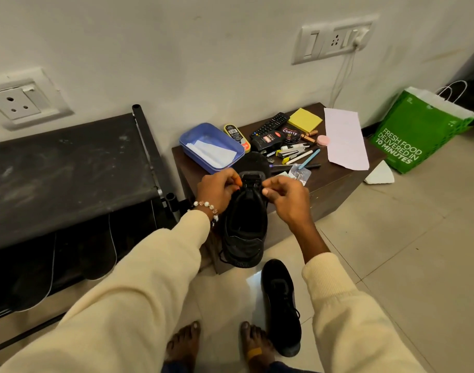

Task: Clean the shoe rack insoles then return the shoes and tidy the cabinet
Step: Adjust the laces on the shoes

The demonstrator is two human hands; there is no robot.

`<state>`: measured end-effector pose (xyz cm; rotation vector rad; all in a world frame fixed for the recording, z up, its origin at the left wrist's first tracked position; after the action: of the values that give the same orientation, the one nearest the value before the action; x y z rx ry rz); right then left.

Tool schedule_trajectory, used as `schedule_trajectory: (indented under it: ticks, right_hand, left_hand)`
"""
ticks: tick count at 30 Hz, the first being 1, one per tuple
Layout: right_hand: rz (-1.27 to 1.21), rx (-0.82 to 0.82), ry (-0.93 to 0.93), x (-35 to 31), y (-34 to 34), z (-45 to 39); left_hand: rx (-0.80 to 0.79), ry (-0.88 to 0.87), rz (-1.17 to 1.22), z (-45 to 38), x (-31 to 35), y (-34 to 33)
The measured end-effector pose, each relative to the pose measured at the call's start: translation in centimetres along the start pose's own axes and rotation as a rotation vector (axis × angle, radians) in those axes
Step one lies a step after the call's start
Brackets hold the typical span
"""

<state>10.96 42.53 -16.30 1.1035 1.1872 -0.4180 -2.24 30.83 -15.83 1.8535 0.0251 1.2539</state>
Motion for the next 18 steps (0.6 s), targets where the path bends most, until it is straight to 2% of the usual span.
schedule_trajectory:
  ticks: [6, 11, 14, 18]
  right_hand:
    - [0.14, -0.008, 0.091, -0.3, -0.8, -0.3]
    - [0.237, -0.012, 0.097, -0.1, -1.2, -0.6]
    - [0.316, 0.01, 0.111, -0.2, -1.8, -0.3]
    - [0.373, -0.041, 0.132, -0.9, -2.2, -0.2]
  left_hand:
    - [-0.032, -0.019, 0.072, 0.3, -0.2, 0.0]
    - [0.058, -0.07, 0.012, 0.1, 0.1, -0.4]
    - [0.066, -0.137, -0.074, 0.2, 0.3, -0.9]
    - [0.066, -0.185, -0.282, -0.2, 0.9, -1.1]
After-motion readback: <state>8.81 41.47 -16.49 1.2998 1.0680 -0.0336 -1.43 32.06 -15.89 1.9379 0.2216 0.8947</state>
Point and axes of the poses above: each hand's wrist, its own z-axis away from the middle knuckle, its own y-axis out of the back of the hand, x = y × z, the point moved 2 cm from there along -z, towards the middle knuckle, and after that the axes turned 8 degrees about x, right-handed, at the moved point
